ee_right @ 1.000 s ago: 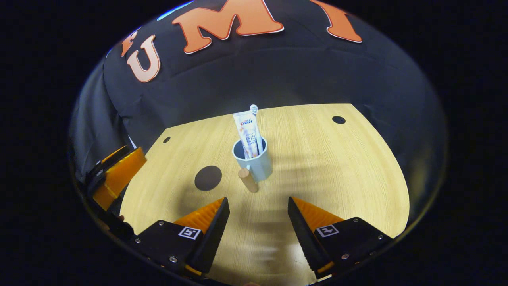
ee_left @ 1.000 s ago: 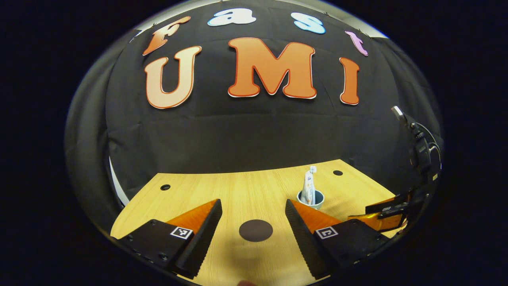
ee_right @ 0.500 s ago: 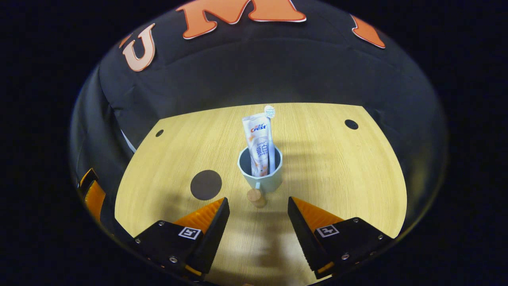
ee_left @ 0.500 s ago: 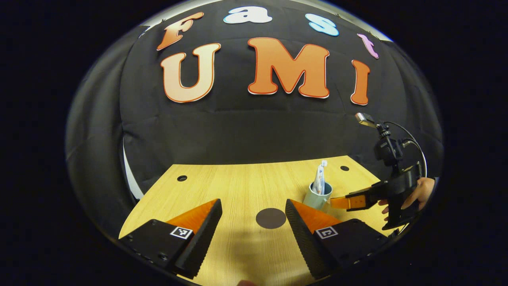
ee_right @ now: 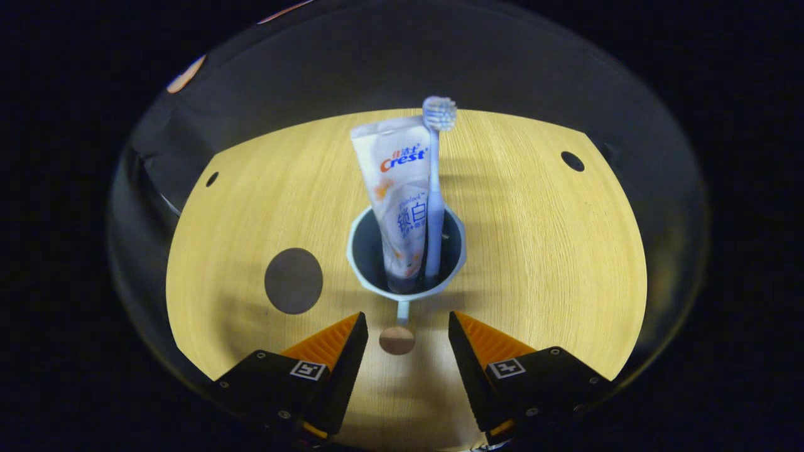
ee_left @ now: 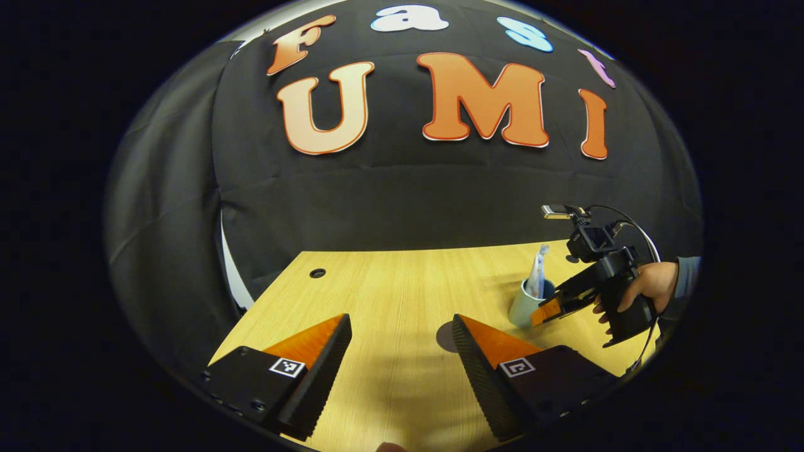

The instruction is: Put the toothbrush and toothpaste on the desktop into the cup, then pick up the cup and place it on the coaster on the desktop.

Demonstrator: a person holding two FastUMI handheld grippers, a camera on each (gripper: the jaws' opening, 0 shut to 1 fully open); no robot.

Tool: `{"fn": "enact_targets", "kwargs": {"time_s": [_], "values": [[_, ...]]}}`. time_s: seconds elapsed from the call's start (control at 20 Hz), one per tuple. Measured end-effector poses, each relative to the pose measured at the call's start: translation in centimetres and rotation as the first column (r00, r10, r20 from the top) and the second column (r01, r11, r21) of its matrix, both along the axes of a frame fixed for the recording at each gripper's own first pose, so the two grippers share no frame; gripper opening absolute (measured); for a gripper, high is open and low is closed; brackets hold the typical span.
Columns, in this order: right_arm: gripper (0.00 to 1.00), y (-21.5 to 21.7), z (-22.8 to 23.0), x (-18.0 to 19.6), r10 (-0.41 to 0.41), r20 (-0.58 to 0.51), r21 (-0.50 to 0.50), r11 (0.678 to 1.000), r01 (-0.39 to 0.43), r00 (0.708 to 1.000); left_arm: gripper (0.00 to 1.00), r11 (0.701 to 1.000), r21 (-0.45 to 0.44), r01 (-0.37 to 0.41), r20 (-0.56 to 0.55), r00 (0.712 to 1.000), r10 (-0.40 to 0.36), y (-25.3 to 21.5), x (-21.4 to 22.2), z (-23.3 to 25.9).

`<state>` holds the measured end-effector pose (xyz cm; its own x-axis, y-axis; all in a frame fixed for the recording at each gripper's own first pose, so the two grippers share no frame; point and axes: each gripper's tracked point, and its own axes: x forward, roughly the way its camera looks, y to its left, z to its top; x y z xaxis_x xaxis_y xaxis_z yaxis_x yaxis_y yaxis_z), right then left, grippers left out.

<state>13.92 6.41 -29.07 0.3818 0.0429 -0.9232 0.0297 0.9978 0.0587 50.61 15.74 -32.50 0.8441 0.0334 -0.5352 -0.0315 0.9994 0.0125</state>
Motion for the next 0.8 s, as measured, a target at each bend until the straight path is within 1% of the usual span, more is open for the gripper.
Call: {"fn": "enact_targets", "kwargs": {"time_s": [0.1, 0.2, 0.25, 0.35, 0.4, 0.45, 0.5, 0.7, 0.8], "values": [[0.75, 0.0, -0.3, 0.4, -0.018, -0.025, 0.008, 1.000, 0.019, 1.000, 0.96, 0.999, -0.012, -0.031, -0.024, 0.999, 0.030, 0.7, -0.2, -0.6], [0.68, -0.4, -0.5, 1.0, -0.040, -0.038, 0.004, 0.999, 0.040, 0.998, 0.96, 0.998, -0.022, -0.051, -0.044, 0.998, 0.050, 0.8, -0.8, -1.0], [0.67, -0.7, -0.7, 1.2, -0.054, -0.047, -0.004, 0.999, 0.054, 0.997, 0.96, 0.998, -0.026, -0.058, -0.052, 0.997, 0.056, 0.9, -1.1, -1.3], [0.59, -0.2, -1.4, 1.4, -0.062, -0.063, 0.025, 0.998, 0.064, 0.996, 0.96, 0.997, -0.031, -0.064, -0.059, 0.996, 0.062, 0.8, -1.1, -1.3], [0.49, 0.2, -1.6, 1.3, -0.056, -0.065, 0.028, 0.998, 0.058, 0.996, 0.96, 0.997, -0.034, -0.064, -0.063, 0.996, 0.061, 0.8, -1.1, -1.3], [0.43, 0.2, -1.6, 1.2, -0.052, -0.057, 0.011, 0.999, 0.052, 0.997, 0.96, 0.997, -0.036, -0.061, -0.065, 0.996, 0.058, 0.6, -1.0, -1.3], [0.30, 0.3, -1.6, 1.2, -0.041, -0.046, -0.005, 0.999, 0.041, 0.998, 0.96, 0.998, -0.036, -0.059, -0.067, 0.996, 0.056, 0.7, -0.9, -1.2], [0.21, 0.1, -1.8, 1.3, -0.006, -0.033, -0.038, 0.999, 0.005, 0.999, 0.96, 0.998, -0.043, -0.050, -0.072, 0.996, 0.047, 0.7, -0.8, -1.5], [0.19, 0.0, -1.8, 1.4, 0.013, -0.021, -0.037, 0.999, -0.014, 1.000, 0.96, 0.998, -0.043, -0.049, -0.075, 0.996, 0.045, 0.7, -0.8, -1.4]]}}
